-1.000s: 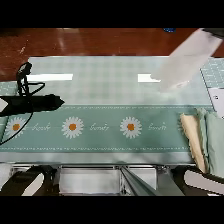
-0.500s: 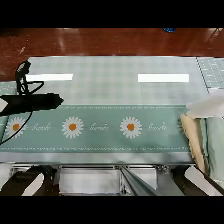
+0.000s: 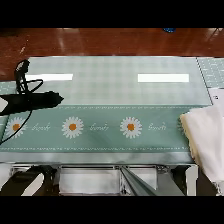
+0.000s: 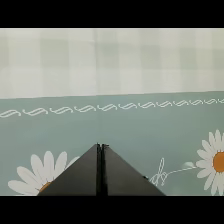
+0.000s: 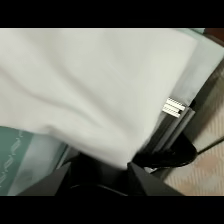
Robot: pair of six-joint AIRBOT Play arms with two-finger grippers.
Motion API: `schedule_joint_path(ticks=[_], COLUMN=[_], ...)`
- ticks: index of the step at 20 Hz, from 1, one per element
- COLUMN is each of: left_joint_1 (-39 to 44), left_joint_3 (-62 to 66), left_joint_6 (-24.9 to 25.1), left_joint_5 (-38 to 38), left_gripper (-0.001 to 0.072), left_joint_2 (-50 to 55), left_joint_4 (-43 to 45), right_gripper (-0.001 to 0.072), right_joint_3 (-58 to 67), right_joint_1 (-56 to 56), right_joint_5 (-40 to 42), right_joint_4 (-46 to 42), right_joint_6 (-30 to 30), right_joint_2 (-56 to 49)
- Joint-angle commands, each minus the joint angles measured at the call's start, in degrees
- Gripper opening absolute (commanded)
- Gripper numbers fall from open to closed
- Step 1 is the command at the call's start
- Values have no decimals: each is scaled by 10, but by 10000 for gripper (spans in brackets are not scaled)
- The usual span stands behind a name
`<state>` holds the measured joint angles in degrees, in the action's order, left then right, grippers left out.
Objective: Fold the shirts.
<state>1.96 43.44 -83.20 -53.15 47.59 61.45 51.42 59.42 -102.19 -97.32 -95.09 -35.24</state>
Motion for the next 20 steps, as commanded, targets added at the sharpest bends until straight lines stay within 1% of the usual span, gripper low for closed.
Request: schedule_joint_path(ticks=[1, 3, 4, 5, 6, 7, 8, 9, 10, 12, 14, 15, 16, 18, 20], left_joint_1=[-2, -5, -5, -1, 2, 10, 18, 30, 44, 71, 86, 87, 86, 78, 76], left_joint_3=[2, 27, 52, 89, 131, 184, 236, 294, 348, 414, 411, 395, 372, 335, 329], left_joint_6=[1, 2, 2, 2, 2, 3, 2, 2, 2, 2, 1, -9, -24, -26, -26], left_joint_5=[13, 19, 17, 12, 3, -11, -26, -45, -63, -80, -85, -97, -108, -110, -111], left_gripper=[19, 19, 19, 19, 19, 19, 18, 18, 19, 18, 19, 19, 19, 19, 20], left_joint_2=[9, 23, 36, 54, 75, 100, 126, 154, 181, 221, 247, 260, 273, 294, 307], left_joint_4=[1, 0, 0, 0, 0, 0, 0, 0, 1, 3, 35, 60, 78, 82, 82], right_gripper=[411, 395, 337, 182, 43, 18, 18, 18, 18, 18, 18, 18, 19, 19, 18], right_joint_3=[-60, 2, 42, 88, 130, 170, 202, 231, 252, 277, 278, 278, 278, 278, 278], right_joint_1=[-24, -57, -76, -102, -131, -170, -215, -273, -334, -457, -548, -579, -598, -614, -614], right_joint_5=[60, 98, 113, 125, 132, 142, 155, 172, 192, 241, 291, 299, 299, 289, 285], right_joint_4=[-28, 0, 35, 92, 161, 241, 307, 348, 360, 341, 311, 290, 265, 218, 201], right_joint_6=[13, 19, 25, 38, 46, 54, 58, 58, 58, 58, 56, 52, 50, 32, 32], right_joint_2=[5, -40, -69, -105, -141, -182, -219, -256, -288, -348, -400, -426, -447, -475, -477])
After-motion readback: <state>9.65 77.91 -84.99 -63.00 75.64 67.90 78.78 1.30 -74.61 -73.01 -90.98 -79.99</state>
